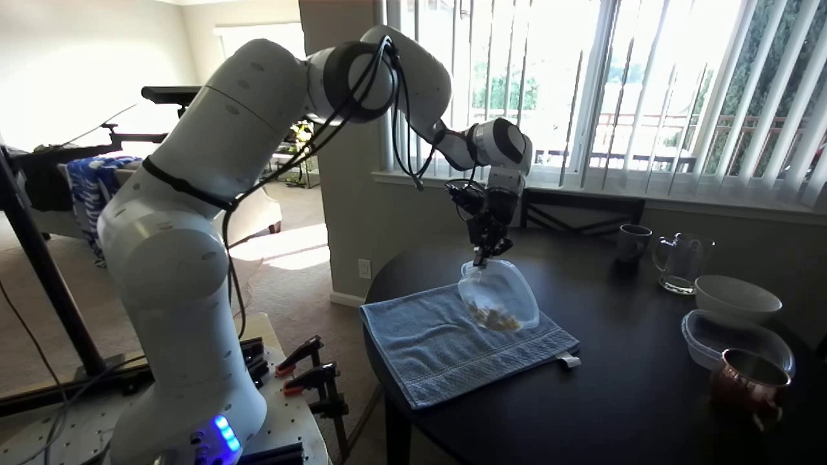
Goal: Pour the continents of the lunchbox onto the blue towel
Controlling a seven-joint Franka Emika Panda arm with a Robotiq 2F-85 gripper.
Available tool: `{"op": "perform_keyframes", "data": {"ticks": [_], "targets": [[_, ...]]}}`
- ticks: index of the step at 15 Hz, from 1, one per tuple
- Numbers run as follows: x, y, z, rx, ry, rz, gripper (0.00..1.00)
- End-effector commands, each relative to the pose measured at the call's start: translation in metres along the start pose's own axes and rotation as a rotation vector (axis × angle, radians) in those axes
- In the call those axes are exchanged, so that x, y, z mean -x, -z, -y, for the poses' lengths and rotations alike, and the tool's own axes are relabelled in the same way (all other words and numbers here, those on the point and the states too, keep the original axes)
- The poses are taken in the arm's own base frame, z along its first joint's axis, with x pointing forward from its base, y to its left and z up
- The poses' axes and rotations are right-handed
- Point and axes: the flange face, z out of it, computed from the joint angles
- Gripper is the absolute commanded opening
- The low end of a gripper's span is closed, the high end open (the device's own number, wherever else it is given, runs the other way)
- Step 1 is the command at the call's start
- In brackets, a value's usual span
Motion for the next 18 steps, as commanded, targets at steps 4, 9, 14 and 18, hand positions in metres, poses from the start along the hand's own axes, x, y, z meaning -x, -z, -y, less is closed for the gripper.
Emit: {"op": "perform_keyframes", "data": {"ticks": [4,9,14,18], "targets": [[-0.007,-0.015,0.016,0.236,0.077,0.072,0.07],[0.007,-0.014,0.018,0.347,0.186,0.216,0.07],[0.016,-0.015,0.018,0.402,0.215,0.22,0.07],[0.024,-0.018,0.015,0.445,0.271,0.172,0.07]]}}
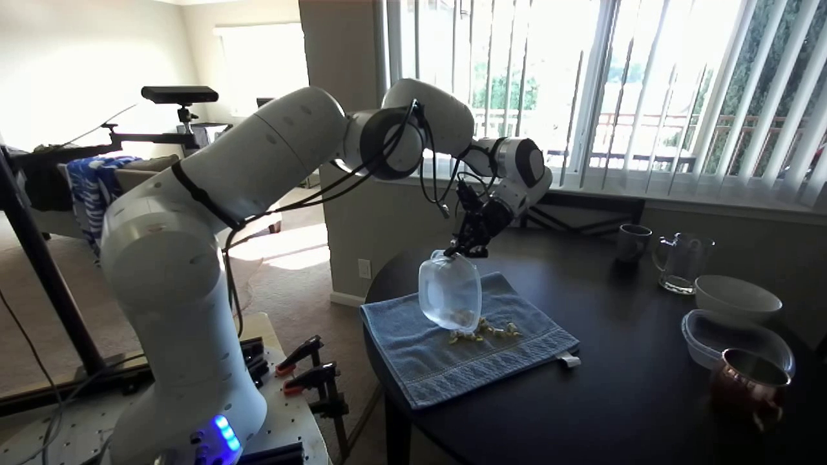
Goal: Pour the continents of the lunchbox onto the blue towel
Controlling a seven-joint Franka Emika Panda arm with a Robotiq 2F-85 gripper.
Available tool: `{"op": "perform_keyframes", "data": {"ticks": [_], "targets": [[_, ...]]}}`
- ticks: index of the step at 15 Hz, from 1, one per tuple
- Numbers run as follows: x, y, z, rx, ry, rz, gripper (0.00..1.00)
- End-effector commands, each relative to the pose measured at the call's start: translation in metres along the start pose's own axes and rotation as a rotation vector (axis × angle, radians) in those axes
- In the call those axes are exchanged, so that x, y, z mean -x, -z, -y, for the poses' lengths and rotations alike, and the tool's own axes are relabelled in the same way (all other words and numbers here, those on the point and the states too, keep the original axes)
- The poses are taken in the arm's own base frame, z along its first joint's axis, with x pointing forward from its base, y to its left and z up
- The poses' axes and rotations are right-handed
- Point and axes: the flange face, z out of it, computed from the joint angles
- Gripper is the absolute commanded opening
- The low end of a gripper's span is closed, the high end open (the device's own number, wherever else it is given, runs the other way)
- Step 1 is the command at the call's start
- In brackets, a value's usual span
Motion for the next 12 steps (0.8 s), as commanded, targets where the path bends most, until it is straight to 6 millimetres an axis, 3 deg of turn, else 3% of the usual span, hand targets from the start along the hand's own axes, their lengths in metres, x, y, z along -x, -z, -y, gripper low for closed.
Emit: {"op": "perform_keyframes", "data": {"ticks": [1,12], "targets": [[0.004,-0.001,-0.002,0.049,0.063,-0.026,0.07],[-0.002,0.015,-0.011,-0.011,0.038,-0.007,0.07]]}}
